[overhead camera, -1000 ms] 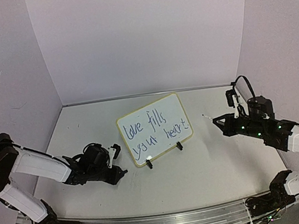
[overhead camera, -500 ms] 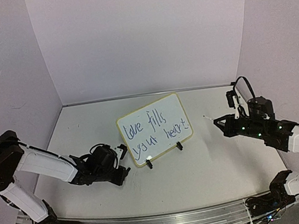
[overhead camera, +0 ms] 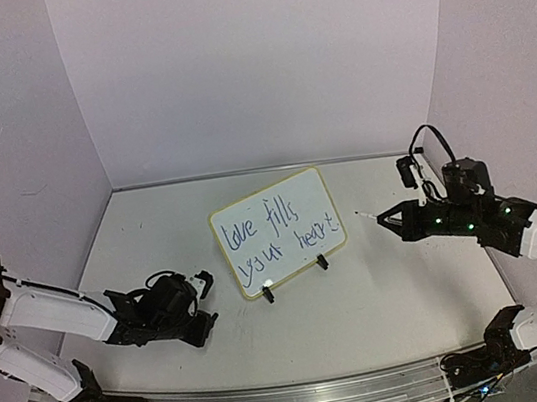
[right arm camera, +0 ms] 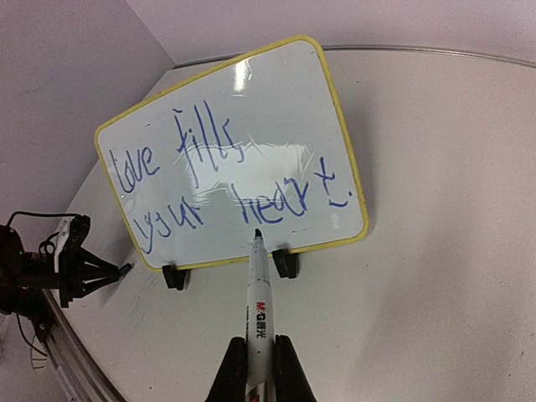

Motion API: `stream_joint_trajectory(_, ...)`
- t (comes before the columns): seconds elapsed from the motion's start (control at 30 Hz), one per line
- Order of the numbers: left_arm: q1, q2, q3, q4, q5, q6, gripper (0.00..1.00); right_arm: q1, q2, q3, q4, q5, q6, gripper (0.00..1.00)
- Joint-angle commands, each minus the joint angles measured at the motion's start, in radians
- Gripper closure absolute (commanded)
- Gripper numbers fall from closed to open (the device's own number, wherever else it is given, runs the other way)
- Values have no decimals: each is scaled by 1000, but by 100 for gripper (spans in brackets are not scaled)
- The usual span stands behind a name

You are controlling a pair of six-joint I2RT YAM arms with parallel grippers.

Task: Write a sentence on the whiteboard
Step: Pick up the pen cap from the center of the board.

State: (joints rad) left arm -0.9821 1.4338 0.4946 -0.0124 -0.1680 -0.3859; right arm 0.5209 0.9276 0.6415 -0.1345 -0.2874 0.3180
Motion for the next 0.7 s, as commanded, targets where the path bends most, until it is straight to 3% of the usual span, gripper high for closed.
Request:
stream_joint_trajectory(0.0, -4, -131, -30, -34, 4, 1, 100, -4, 55, 130, -125, -184, -38, 100)
stream_joint_trajectory(0.33, -22, -317, 32, -171, 139, 84, 100, -2, 223, 311, -339, -521, -106, 100)
stream_joint_trajectory(0.67, -56, -342, 144, -242, 257, 117, 100, 26, 298, 357, -373, -647, -120, 100)
